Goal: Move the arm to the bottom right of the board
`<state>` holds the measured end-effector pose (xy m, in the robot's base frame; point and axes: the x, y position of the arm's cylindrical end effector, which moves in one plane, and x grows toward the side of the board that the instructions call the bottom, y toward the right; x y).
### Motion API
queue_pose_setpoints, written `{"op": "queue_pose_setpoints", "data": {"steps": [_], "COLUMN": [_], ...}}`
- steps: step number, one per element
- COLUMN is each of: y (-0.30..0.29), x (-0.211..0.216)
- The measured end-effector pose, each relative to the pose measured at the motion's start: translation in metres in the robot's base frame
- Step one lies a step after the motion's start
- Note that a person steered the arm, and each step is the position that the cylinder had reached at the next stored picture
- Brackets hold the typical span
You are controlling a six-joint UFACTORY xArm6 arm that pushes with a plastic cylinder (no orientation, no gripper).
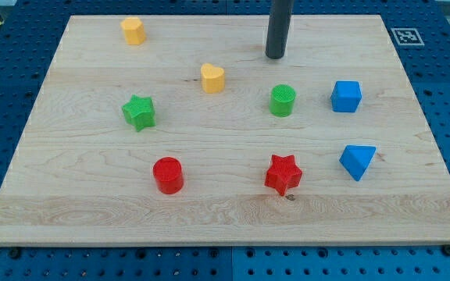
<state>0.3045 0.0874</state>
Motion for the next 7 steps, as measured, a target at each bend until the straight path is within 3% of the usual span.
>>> {"op": "queue_pose_setpoints", "data": {"steps": [7], "y": [0.066], "x": [0.051]}}
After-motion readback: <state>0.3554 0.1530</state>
